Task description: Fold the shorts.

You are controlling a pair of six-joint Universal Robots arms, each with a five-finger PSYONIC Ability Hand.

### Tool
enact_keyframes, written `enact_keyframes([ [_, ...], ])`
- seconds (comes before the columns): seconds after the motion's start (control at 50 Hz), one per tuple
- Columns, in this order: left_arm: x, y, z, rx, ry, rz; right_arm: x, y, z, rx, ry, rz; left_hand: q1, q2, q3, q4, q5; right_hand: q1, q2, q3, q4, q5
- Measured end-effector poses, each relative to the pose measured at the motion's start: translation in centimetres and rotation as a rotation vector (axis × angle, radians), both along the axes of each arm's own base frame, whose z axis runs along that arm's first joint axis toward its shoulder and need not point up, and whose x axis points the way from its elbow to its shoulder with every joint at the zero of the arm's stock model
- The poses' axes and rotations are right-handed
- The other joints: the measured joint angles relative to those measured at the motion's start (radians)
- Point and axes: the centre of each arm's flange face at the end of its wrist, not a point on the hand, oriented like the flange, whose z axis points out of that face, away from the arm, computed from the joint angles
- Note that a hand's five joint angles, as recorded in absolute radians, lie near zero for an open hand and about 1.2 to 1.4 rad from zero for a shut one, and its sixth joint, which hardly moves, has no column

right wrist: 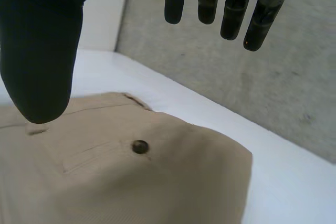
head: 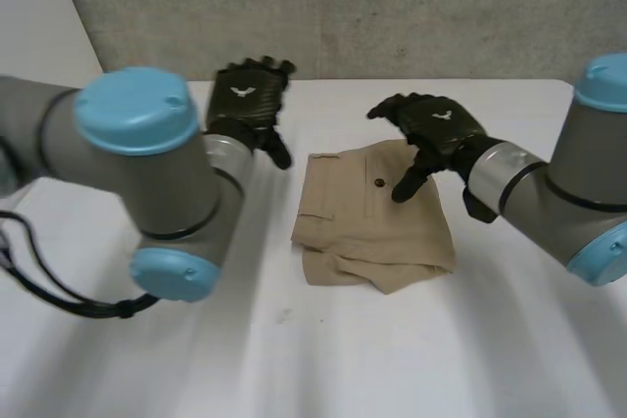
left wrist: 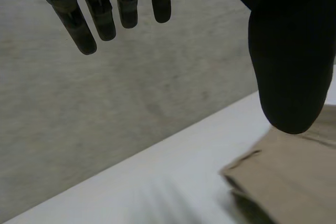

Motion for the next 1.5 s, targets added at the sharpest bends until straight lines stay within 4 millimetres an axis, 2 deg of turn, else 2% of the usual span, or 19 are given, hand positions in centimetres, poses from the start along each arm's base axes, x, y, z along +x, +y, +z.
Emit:
enact_keyframes([
  [0.02, -1.7, 0.2, -0.8, 0.017, -0.013, -0.052, -0.7, -0.7, -0.1, 0.037, -0.034, -0.032, 0.0, 0.0, 0.0, 0.0, 0.0, 0.0, 0.0, 0.0, 0.0, 0.0],
  [0.1, -3.8, 0.4, -2.5, 0.053, -0.041, -0.121, -1.2, -1.8, -1.5, 0.082, -0.036, -0.059, 0.0, 0.0, 0.0, 0.0, 0.0, 0.0, 0.0, 0.0, 0.0, 0.0],
  [0.2, -6.1, 0.4, -6.1, 0.114, -0.092, -0.188, -1.6, -2.9, -4.8, 0.123, 0.055, -0.07, 0.0, 0.0, 0.0, 0.0, 0.0, 0.0, 0.0, 0.0, 0.0, 0.0],
  [0.26, -6.4, 0.3, -7.4, 0.134, -0.114, -0.192, -1.7, -3.1, -5.7, 0.128, 0.085, -0.068, 0.0, 0.0, 0.0, 0.0, 0.0, 0.0, 0.0, 0.0, 0.0, 0.0],
  [0.3, -6.5, 0.0, -9.5, 0.171, -0.161, -0.185, -1.8, -3.5, -7.0, 0.128, 0.136, -0.067, 0.001, 0.0, 0.0, 0.0, 0.0, 0.0, 0.0, 0.0, 0.0, 0.0],
  [0.36, -6.5, 0.0, -9.8, 0.179, -0.169, -0.182, -1.8, -3.5, -7.2, 0.127, 0.145, -0.067, 0.003, 0.0, 0.0, 0.0, 0.0, 0.0, 0.0, 0.0, 0.0, 0.0],
  [0.38, -6.1, -0.1, -11.7, 0.229, -0.223, -0.163, -1.9, -3.9, -8.1, 0.119, 0.186, -0.076, 0.003, 0.0, 0.0, 0.0, 0.0, 0.0, 0.0, 0.0, 0.0, 0.0],
  [0.56, -5.3, 0.2, -12.8, 0.291, -0.28, -0.142, -2.2, -4.1, -8.1, 0.083, 0.253, -0.101, 0.003, 0.0, 0.0, 0.0, 0.0, -0.005, 0.0, -0.006, 0.0, 0.0],
  [0.7, -5.1, 0.5, -9.0, 0.247, -0.24, -0.142, -2.3, -3.6, -5.9, 0.053, 0.259, -0.101, 0.002, 0.0, 0.0, 0.0, 0.0, -0.005, 0.0, -0.006, 0.0, 0.0],
  [0.86, -3.4, 1.6, -1.5, 0.147, -0.16, -0.11, -2.9, -2.6, -1.0, -0.037, 0.217, -0.139, 0.0, 0.0, 0.0, 0.0, 0.0, -0.005, 0.0, -0.006, 0.0, 0.0],
  [0.88, -2.6, 2.1, 0.5, 0.121, -0.14, -0.094, -3.2, -2.4, 0.7, -0.076, 0.2, -0.169, 0.0, 0.0, 0.0, 0.0, 0.0, -0.005, 0.0, -0.006, 0.0, 0.0],
  [0.94, -1.3, 2.8, 3.0, 0.087, -0.112, -0.067, -3.9, -2.0, 3.4, -0.137, 0.169, -0.232, 0.0, 0.0, 0.0, 0.0, 0.0, -0.005, 0.0, -0.006, 0.0, 0.0],
  [0.96, 0.1, 3.2, 5.0, 0.058, -0.088, -0.04, -4.4, -1.7, 5.3, -0.178, 0.143, -0.287, 0.0, 0.0, 0.0, 0.0, 0.0, -0.005, 0.0, -0.006, 0.0, 0.0],
  [1.0, 1.3, 3.5, 6.4, 0.035, -0.069, -0.015, -4.8, -1.4, 6.6, -0.202, 0.124, -0.325, 0.0, 0.0, 0.0, 0.0, 0.0, -0.005, 0.0, -0.006, 0.0, 0.0],
  [1.02, 2.7, 3.8, 8.0, 0.01, -0.048, 0.015, -5.4, -0.9, 8.5, -0.238, 0.096, -0.378, 0.0, 0.0, 0.0, 0.0, 0.0, -0.005, 0.0, -0.006, 0.0, 0.0],
  [1.16, 9.1, 5.3, 13.3, -0.047, 0.014, 0.156, -7.0, 1.4, 12.6, -0.261, 0.052, -0.475, 0.0, 0.0, 0.0, 0.0, 0.0, -0.005, 0.0, -0.006, 0.0, 0.0],
  [1.38, 10.8, 5.6, 14.1, -0.001, -0.008, 0.185, -6.9, 2.1, 12.1, -0.203, 0.082, -0.454, 0.0, 0.0, 0.0, 0.0, 0.0, -0.005, 0.0, -0.006, 0.0, 0.0],
  [1.46, 10.7, 5.6, 13.6, 0.011, -0.015, 0.181, -6.4, 2.0, 11.4, -0.203, 0.088, -0.418, 0.0, 0.0, 0.0, 0.0, 0.0, -0.005, 0.0, -0.006, 0.0, 0.0],
  [1.5, 10.6, 5.4, 13.1, 0.012, -0.016, 0.179, -5.5, 1.5, 9.8, -0.194, 0.091, -0.355, 0.0, 0.0, 0.0, 0.0, 0.0, -0.005, 0.0, -0.006, 0.0, 0.0],
])
